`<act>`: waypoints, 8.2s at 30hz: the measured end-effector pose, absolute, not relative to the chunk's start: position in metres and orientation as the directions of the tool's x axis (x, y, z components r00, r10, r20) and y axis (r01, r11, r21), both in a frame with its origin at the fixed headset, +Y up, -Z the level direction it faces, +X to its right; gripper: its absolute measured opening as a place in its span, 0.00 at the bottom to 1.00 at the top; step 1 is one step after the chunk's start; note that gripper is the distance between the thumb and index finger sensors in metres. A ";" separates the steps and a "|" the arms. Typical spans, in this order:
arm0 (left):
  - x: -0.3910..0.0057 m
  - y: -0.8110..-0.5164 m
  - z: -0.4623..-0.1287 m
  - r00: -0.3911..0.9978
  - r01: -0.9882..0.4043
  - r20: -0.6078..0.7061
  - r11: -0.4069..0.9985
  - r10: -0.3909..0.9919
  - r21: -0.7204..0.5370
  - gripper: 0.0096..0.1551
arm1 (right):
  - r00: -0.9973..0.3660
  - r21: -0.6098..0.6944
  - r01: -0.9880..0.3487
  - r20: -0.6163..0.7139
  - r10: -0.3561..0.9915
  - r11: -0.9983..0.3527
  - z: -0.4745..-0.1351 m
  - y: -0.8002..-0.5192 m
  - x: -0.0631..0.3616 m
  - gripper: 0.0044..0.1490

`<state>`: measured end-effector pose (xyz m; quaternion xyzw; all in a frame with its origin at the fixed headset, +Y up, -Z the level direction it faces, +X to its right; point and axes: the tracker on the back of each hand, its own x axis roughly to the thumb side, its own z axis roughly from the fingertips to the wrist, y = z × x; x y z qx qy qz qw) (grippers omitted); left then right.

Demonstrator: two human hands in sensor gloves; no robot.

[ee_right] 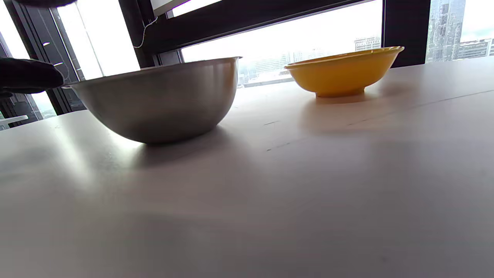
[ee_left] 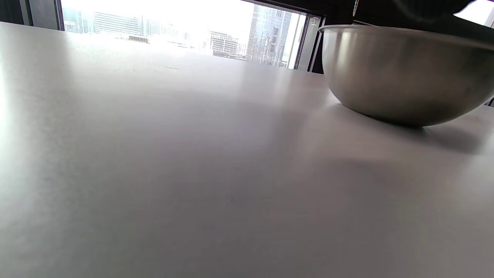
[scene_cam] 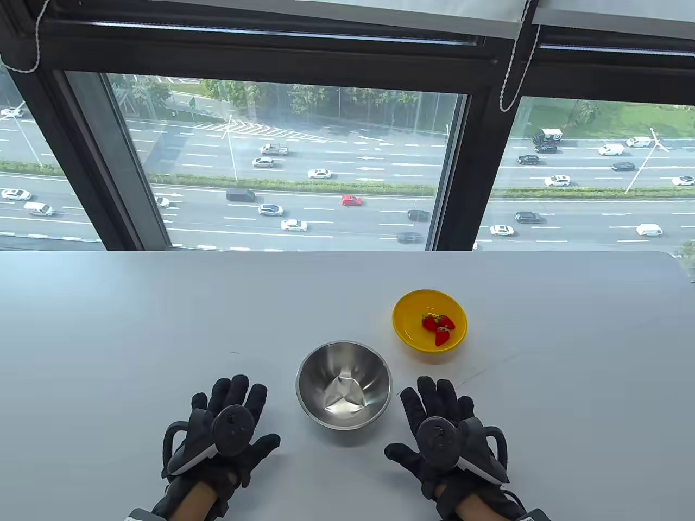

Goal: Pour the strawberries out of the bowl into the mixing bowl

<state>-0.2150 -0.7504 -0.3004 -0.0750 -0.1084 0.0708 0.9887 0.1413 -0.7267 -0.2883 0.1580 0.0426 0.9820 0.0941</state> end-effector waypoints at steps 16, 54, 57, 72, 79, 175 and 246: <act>-0.215 -0.751 -0.301 0.966 -0.126 0.204 0.979 0.158 -0.163 0.56 | -0.932 0.080 -0.179 0.304 0.195 -0.981 -0.289 -0.726 0.143 0.59; -0.215 -0.753 -0.302 0.960 -0.139 0.220 0.978 0.171 -0.156 0.56 | -0.898 0.075 -0.435 0.033 0.438 -0.897 -0.374 -0.667 0.190 0.58; -0.214 -0.754 -0.303 0.959 -0.137 0.226 0.977 0.172 -0.162 0.56 | -0.897 0.090 -0.440 -0.002 0.441 -0.894 -0.390 -0.667 0.192 0.58; -0.216 -0.755 -0.304 0.962 -0.125 0.222 0.979 0.159 -0.159 0.56 | -0.867 0.163 -0.488 -0.205 0.455 -0.857 -0.470 -0.681 0.203 0.57; -0.218 -0.754 -0.304 0.965 -0.129 0.207 0.979 0.161 -0.158 0.56 | -0.846 0.172 -0.495 -0.320 0.427 -0.852 -0.491 -0.710 0.222 0.56; -0.205 -0.761 -0.301 0.961 -0.105 0.227 0.969 0.156 -0.223 0.55 | -0.725 -0.051 -0.682 -0.089 0.683 -0.730 -0.367 -0.691 0.141 0.32; -0.205 -0.762 -0.301 0.962 -0.103 0.224 0.968 0.155 -0.227 0.55 | -0.651 -0.228 -0.646 -0.333 0.682 -0.728 -0.383 -0.734 0.249 0.35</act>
